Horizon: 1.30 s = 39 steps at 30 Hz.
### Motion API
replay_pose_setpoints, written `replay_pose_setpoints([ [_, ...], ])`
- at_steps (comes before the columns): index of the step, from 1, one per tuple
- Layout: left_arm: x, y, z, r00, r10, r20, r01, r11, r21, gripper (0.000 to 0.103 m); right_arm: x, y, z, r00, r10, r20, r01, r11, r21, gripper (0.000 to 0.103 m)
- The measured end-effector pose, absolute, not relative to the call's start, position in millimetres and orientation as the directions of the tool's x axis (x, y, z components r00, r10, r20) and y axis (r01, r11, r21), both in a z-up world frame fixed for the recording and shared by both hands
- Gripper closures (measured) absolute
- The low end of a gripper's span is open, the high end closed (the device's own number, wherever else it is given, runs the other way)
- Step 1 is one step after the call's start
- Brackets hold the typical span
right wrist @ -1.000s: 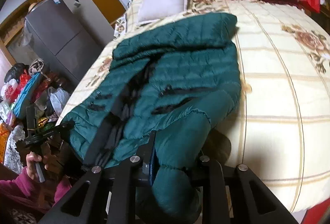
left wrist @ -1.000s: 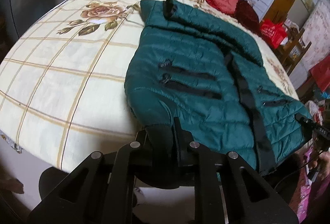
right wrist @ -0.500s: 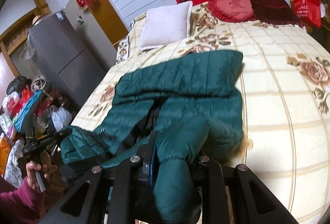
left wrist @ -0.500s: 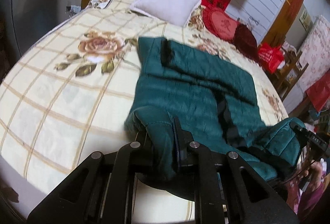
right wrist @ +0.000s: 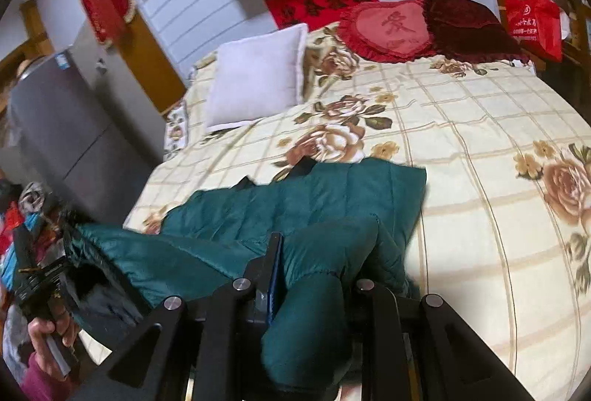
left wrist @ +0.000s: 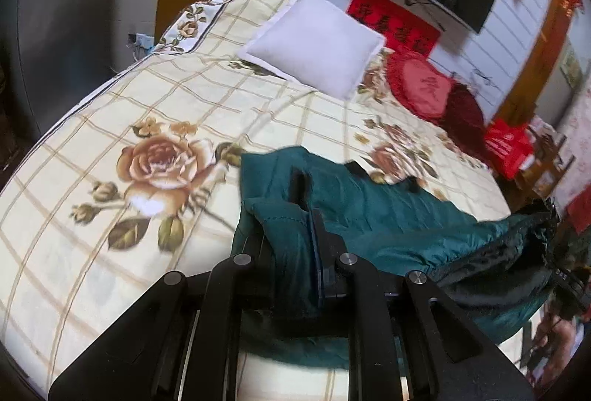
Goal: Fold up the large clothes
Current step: 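Grasp the jacket hem with the right gripper, then lift the hem with the right gripper and fold it toward the collar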
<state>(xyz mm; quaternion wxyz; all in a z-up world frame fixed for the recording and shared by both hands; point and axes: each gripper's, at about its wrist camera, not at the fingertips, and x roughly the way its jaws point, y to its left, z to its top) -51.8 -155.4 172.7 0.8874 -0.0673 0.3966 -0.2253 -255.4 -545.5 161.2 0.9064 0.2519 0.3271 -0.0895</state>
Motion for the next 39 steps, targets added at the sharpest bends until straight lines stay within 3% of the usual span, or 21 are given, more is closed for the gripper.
replay_pose_setpoints([
  [9, 23.0, -195.3, 110.8, 0.546, -0.343, -0.764, 0.253, 0.937, -0.241, 0.089, -175.9, -591.0, 94.9, 0.690, 0.006, -0.724, 0.444, 0.786, 0.430, 0.082],
  [19, 59.7, -210.3, 87.0, 0.482, -0.391, -0.784, 0.210, 0.920, -0.330, 0.089, -189.6, -605.4, 121.9, 0.766, 0.052, -0.641, 0.377, 0.771, 0.513, 0.050],
  [23, 62.2, -214.6, 87.5, 0.475, -0.388, -0.790, 0.207, 0.922, -0.329, 0.089, -207.6, -598.5, 147.2, 0.803, -0.003, -0.596, 0.375, 0.780, 0.501, 0.039],
  [27, 62.9, -210.1, 88.3, 0.461, -0.409, -0.788, 0.205, 0.913, -0.354, 0.088, -215.9, -565.9, 169.7, 0.850, -0.021, -0.527, 0.302, 0.839, 0.453, 0.037],
  [32, 64.2, -205.2, 91.1, 0.432, -0.432, -0.792, 0.208, 0.902, -0.379, 0.085, -167.8, -495.5, 153.1, 0.790, 0.067, -0.609, 0.156, 0.939, 0.306, 0.037],
  [34, 62.9, -201.7, 95.2, 0.425, -0.452, -0.784, 0.219, 0.892, -0.396, 0.084, -148.9, -468.9, 148.9, 0.778, 0.040, -0.628, 0.135, 0.964, 0.229, 0.037],
  [36, 63.2, -199.7, 96.7, 0.416, -0.464, -0.782, 0.226, 0.886, -0.405, 0.083, -142.3, -456.7, 148.9, 0.797, 0.033, -0.603, 0.135, 0.963, 0.231, 0.037],
  [37, 63.7, -198.8, 97.1, 0.408, -0.469, -0.783, 0.231, 0.883, -0.409, 0.083, -138.4, -447.4, 150.2, 0.816, 0.095, -0.570, 0.085, 0.956, 0.281, 0.037],
  [39, 64.9, -196.7, 98.1, 0.396, -0.485, -0.780, 0.235, 0.875, -0.424, 0.082, -124.0, -423.0, 145.7, 0.795, 0.125, -0.593, 0.023, 0.972, 0.235, 0.037],
])
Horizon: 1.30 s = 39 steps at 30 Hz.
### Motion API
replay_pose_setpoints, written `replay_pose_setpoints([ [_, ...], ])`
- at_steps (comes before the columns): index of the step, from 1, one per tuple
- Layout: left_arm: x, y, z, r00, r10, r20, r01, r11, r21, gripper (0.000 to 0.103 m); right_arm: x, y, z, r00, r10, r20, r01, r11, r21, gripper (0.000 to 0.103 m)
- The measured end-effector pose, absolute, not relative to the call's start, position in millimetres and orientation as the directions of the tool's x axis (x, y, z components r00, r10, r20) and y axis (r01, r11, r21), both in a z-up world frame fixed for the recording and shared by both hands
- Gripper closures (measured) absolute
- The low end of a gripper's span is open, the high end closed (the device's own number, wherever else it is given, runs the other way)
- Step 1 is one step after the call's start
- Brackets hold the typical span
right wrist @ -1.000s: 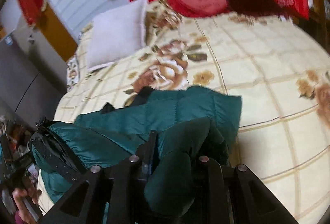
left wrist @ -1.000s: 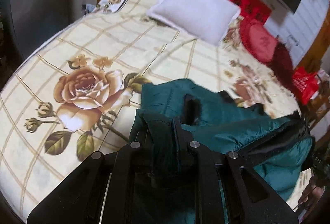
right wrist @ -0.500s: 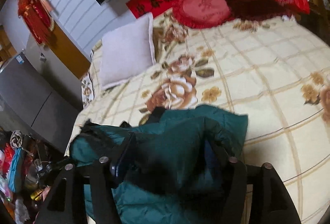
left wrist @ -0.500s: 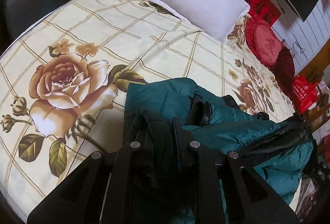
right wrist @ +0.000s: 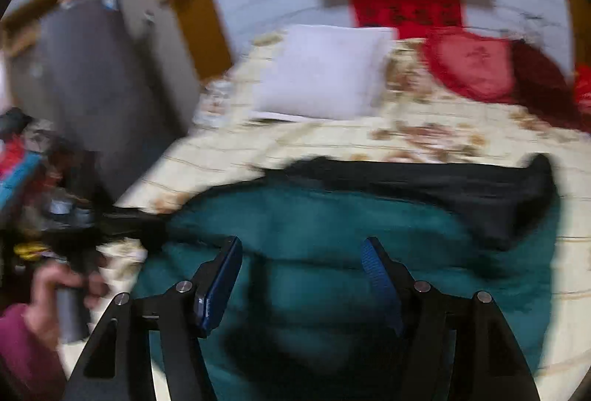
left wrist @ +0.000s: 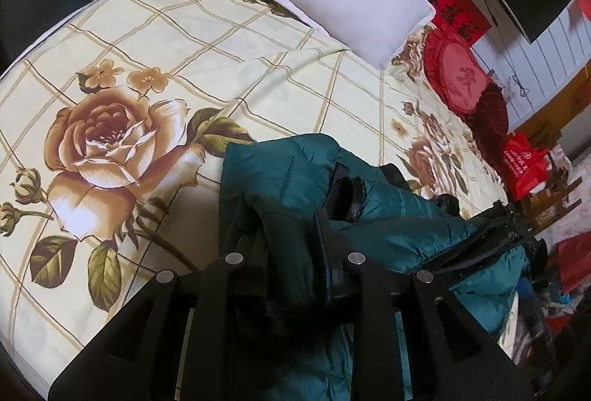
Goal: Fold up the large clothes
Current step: 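Lift the hem with the right gripper and fold it toward the collar, then lower the hem onto the jacket and open the right gripper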
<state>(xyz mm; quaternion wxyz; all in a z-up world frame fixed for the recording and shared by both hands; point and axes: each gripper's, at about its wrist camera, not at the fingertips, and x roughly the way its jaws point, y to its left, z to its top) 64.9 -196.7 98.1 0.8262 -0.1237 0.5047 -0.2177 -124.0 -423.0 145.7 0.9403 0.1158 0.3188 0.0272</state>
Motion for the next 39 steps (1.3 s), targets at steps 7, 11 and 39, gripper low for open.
replay_pose_setpoints([
  [7, 63.9, -166.3, 120.0, 0.418, -0.583, -0.697, 0.221, 0.809, -0.544, 0.054, -64.8, -391.4, 93.2, 0.700, -0.027, -0.714, 0.101, 0.993, 0.063, 0.037],
  [11, 53.4, -156.6, 138.8, 0.492, -0.557, -0.669, 0.240, 0.825, -0.511, 0.038, -41.3, -407.9, 75.0, 0.691, -0.029, -0.723, 0.154, 0.982, 0.107, 0.036],
  [39, 56.1, -238.1, 77.7, 0.536, -0.295, -0.791, 0.271, 0.948, -0.169, 0.036, -84.9, -549.6, 66.4, 0.573, -0.248, -0.781, 0.402, 0.916, 0.005, 0.029],
])
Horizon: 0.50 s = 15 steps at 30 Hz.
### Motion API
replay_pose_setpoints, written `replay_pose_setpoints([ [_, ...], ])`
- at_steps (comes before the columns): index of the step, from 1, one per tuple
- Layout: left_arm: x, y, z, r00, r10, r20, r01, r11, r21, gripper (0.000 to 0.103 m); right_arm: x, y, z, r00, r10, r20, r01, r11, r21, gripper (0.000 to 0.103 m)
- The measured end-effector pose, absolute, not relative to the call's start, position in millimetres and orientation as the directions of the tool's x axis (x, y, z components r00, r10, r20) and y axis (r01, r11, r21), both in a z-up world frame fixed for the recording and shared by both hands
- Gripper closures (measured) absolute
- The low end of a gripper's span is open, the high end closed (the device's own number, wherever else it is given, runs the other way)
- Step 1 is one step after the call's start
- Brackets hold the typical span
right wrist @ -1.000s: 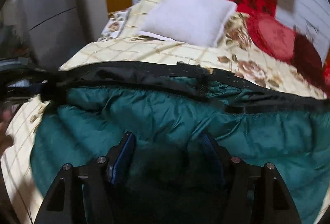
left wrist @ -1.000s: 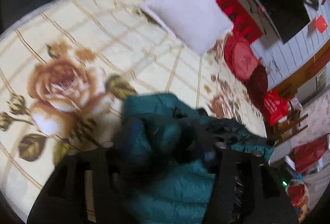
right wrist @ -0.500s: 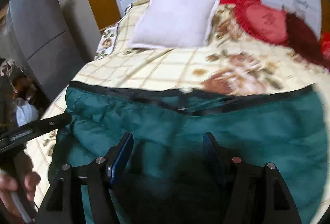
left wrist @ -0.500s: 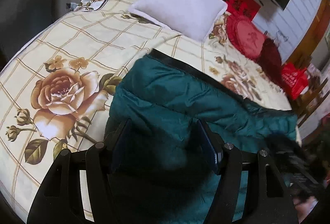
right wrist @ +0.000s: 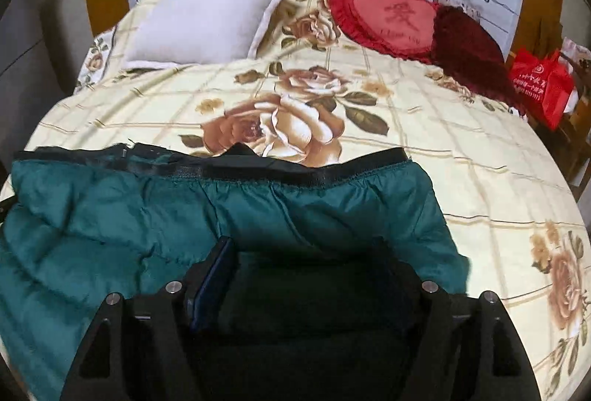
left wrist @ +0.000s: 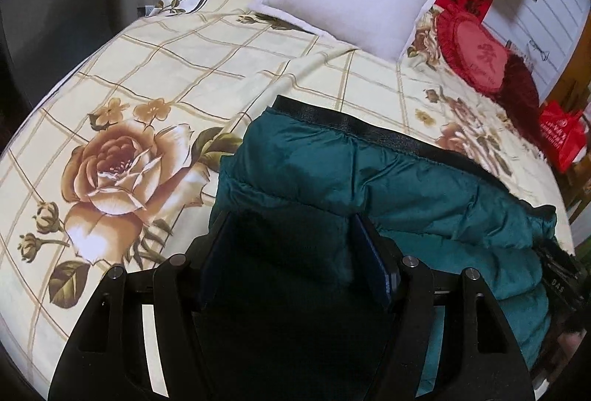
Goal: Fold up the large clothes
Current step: 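Lower the hem onto the jacket and open the right gripper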
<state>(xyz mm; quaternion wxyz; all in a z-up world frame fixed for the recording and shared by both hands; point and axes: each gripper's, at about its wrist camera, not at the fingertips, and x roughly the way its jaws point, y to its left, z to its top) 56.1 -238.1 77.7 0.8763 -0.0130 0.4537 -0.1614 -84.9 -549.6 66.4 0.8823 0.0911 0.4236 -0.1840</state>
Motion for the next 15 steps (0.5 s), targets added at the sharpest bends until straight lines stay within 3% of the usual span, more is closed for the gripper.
replay_pose_setpoints([
  [7, 63.1, -240.7, 69.3, 0.530, -0.276, -0.802, 0.264, 0.952, -0.153, 0.032, -88.8, -559.7, 72.5, 0.572, -0.196, -0.797, 0.409, 0.910, 0.069, 0.027],
  [11, 61.4, -241.0, 68.5, 0.539, -0.273, -0.797, 0.271, 0.952, -0.142, 0.032, -131.8, -553.0, 104.2, 0.663, -0.130, -0.737, 0.385, 0.904, 0.186, 0.027],
  [15, 61.9, -240.0, 67.5, 0.542, -0.276, -0.794, 0.269, 0.952, -0.147, 0.031, -162.8, -532.4, 113.7, 0.676, -0.141, -0.723, 0.337, 0.932, 0.134, 0.027],
])
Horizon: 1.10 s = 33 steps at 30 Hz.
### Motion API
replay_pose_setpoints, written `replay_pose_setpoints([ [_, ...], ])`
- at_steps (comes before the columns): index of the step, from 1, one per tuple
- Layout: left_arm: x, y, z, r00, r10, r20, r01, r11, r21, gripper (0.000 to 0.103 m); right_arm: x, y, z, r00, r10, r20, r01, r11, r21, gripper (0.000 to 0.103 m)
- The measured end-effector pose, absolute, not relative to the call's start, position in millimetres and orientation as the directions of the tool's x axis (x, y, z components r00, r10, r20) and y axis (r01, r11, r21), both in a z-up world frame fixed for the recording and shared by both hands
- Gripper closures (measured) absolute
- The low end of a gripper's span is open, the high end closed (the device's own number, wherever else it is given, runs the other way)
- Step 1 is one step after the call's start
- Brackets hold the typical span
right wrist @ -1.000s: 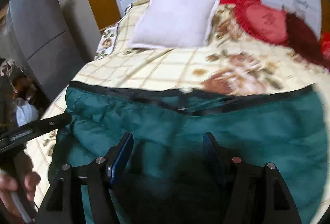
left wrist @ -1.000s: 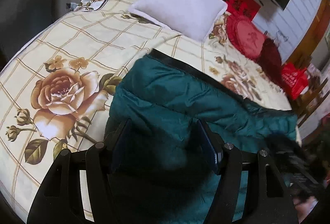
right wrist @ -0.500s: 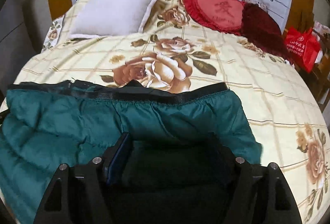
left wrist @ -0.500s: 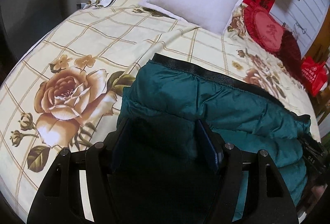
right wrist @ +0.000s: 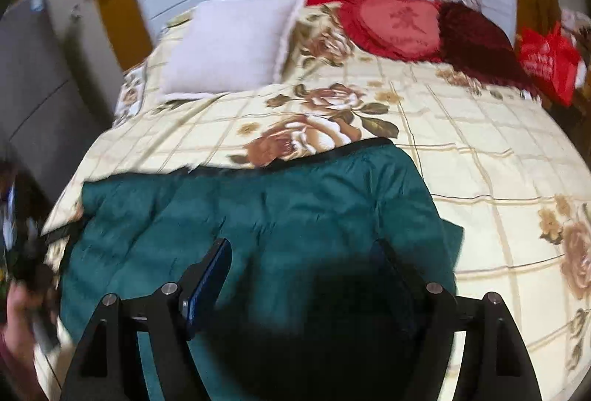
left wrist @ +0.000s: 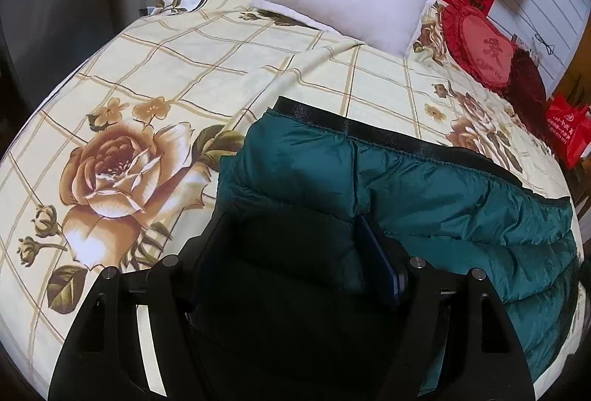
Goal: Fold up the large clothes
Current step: 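Lower the hem onto the jacket and open the right gripper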
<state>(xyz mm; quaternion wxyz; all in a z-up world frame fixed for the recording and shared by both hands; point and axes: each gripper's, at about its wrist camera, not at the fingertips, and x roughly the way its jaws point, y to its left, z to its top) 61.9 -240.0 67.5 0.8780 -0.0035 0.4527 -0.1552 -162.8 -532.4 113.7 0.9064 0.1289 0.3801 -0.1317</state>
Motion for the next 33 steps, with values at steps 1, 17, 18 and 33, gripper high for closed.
replay_pose_setpoints([
  [1, 61.8, -240.2, 67.1, 0.545, -0.273, -0.793, 0.269, 0.952, -0.143, 0.031, -168.1, -530.3, 108.3, 0.662, -0.162, -0.732, 0.351, 0.930, 0.112, 0.027],
  [17, 49.4, -226.4, 80.8, 0.561, -0.293, -0.774, 0.261, 0.950, -0.170, 0.031, -205.3, -516.6, 110.0, 0.647, -0.184, -0.740, 0.363, 0.928, 0.087, 0.025],
  [18, 45.5, -222.6, 84.5, 0.562, -0.303, -0.770, 0.265, 0.948, -0.179, 0.031, -214.4, -513.0, 109.9, 0.647, -0.184, -0.740, 0.363, 0.928, 0.086, 0.025],
  [33, -13.1, -199.8, 100.5, 0.577, -0.324, -0.750, 0.346, 0.929, -0.134, 0.031, -228.4, -513.8, 76.7, 0.584, -0.197, -0.787, 0.416, 0.906, 0.082, 0.010],
])
